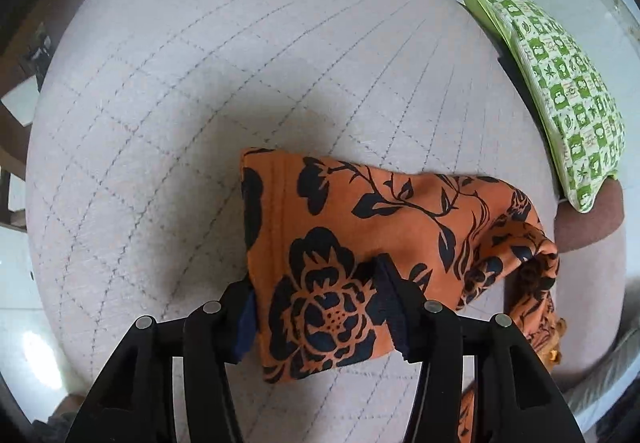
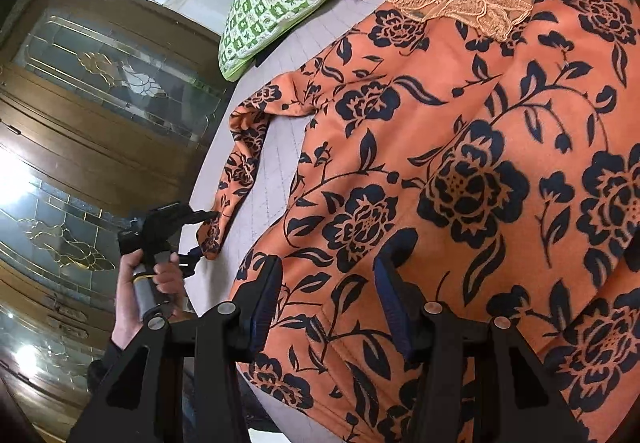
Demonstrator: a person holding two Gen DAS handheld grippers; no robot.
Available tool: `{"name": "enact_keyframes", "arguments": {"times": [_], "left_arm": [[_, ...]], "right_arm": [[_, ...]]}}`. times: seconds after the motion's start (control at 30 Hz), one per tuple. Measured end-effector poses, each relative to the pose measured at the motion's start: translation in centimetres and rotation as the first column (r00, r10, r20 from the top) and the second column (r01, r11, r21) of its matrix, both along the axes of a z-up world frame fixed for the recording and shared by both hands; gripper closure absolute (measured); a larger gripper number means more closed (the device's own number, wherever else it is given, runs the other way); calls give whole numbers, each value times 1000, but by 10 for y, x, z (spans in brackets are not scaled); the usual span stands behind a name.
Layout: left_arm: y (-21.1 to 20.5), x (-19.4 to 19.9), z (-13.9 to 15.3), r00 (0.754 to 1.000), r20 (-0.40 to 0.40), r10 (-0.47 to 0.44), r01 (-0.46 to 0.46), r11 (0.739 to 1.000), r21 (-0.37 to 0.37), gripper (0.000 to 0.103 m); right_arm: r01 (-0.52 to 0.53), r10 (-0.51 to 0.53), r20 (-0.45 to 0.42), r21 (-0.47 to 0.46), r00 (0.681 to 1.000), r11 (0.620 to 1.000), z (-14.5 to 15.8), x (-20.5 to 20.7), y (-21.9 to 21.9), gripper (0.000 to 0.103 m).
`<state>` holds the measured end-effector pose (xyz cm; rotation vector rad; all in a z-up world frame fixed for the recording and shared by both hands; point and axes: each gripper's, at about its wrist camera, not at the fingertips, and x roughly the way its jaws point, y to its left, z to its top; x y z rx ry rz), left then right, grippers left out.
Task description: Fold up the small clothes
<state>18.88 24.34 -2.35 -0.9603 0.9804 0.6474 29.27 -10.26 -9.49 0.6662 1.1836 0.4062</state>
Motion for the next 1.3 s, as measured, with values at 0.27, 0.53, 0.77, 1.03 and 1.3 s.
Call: {"name": "enact_keyframes", "arguments": {"times": [0.27, 0.53, 0.77, 1.03, 1.3], "left_arm": [[-21, 6, 24, 995, 95, -19, 9, 994, 105, 96], [-174, -18, 172, 791, 289, -540, 287, 744, 604, 96], [-344, -29, 189, 410, 132, -903, 573, 367, 733, 96], [-488, -10, 81, 20, -3, -1000, 825, 15, 565, 95], [-483, 14, 34, -99, 165, -981, 944, -40, 327, 87]], "right_arm": [[33, -33, -1, -14, 999, 999, 9, 2, -17, 51], [73, -73, -14, -6, 997, 997, 20, 6, -47, 51], [159, -159, 40, 5, 986, 987, 55, 8, -117, 50], [313, -314, 30, 34, 949, 949, 63, 0, -207, 48], [249, -248, -83, -3, 965, 969, 34, 6, -220, 45]]}}
